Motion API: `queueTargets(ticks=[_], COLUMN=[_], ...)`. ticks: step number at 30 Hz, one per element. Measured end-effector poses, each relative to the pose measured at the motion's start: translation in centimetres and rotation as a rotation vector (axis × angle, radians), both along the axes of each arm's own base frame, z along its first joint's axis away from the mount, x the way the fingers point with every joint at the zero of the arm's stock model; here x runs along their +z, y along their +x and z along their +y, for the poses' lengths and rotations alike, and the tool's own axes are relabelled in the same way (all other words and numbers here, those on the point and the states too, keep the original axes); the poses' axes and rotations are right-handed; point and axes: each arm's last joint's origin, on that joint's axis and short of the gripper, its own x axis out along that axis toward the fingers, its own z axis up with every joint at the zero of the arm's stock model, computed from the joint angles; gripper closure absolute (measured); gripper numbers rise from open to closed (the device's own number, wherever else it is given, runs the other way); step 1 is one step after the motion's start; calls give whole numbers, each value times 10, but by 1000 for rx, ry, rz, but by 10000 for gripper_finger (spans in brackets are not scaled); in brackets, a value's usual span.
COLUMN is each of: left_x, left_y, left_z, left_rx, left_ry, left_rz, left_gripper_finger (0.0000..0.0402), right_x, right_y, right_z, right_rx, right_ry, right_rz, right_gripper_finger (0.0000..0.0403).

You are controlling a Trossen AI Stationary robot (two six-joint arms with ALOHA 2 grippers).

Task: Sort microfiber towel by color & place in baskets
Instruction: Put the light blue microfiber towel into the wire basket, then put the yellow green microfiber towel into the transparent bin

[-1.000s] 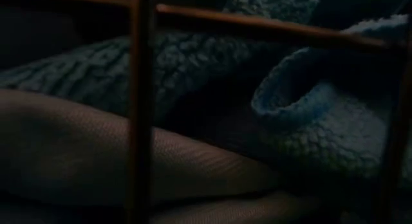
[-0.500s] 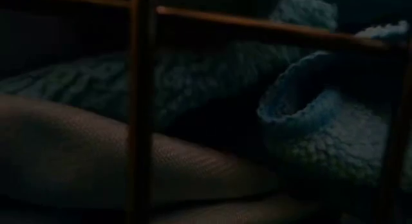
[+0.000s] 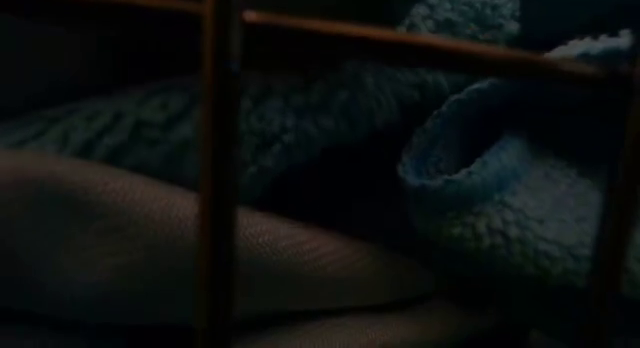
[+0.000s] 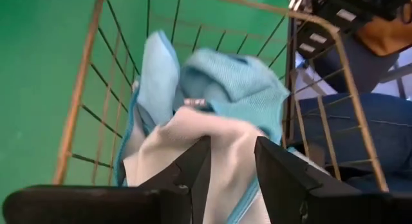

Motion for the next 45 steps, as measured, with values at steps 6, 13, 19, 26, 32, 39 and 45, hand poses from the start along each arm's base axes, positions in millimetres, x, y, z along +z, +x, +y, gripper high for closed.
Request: queueTargets(ticks=[6,13,19,26,32,39,45], left_x=[24,46,52,50,51,85,123], left_y=[-8,-19,-25,-19,-3,-32,-65], left_z=[8,18,23,40,77,130,157], left_rx=[-43,-57,-32,-20,-85,41,50], left_ry=[76,178,222,298,357,404,457], left_rz=[-77,-149,-146,-102,-52,-17,-124], left_gripper_finger=[287,288,288,288,288,288,288], right_x=[3,20,43,41,26,17,10], right_y=[3,9,19,28,51,86,111], right_z=[1,3,4,1,-19,-48,-79], right_rx=[-2,42,49,25,-67,-167,-237], right_ry=[10,-12,-84,-241,-279,-311,-353], right_rz=[-37,-130,-303,-358,-301,-266,-224], right_gripper_finger=[150,150,150,150,150,150,150])
